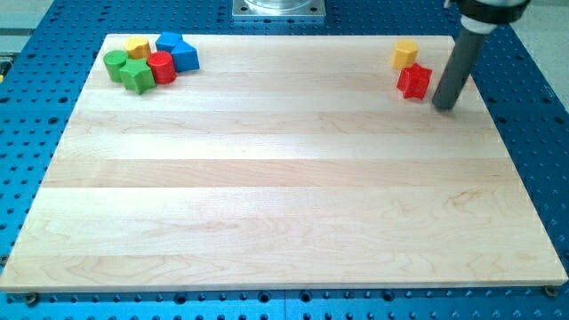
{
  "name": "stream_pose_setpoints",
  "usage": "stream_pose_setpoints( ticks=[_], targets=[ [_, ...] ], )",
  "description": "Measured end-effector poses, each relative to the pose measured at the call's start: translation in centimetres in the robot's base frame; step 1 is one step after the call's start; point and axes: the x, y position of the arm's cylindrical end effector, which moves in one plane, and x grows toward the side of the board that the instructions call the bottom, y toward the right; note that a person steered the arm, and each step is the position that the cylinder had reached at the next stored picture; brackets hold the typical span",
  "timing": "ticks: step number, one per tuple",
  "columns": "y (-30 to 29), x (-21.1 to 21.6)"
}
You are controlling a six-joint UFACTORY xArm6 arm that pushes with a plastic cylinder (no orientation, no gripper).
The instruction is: Push the red star into the yellow hexagon
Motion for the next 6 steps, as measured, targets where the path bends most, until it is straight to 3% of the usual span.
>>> stream_pose_setpoints(
  ticks=[1,2,3,4,6],
  targets=[
    [-1.1,-4.7],
    [-1.3,-4.3],
    [-1.7,1.6],
    [-4.6,2.6],
    [-4.7,-1.9]
  ],
)
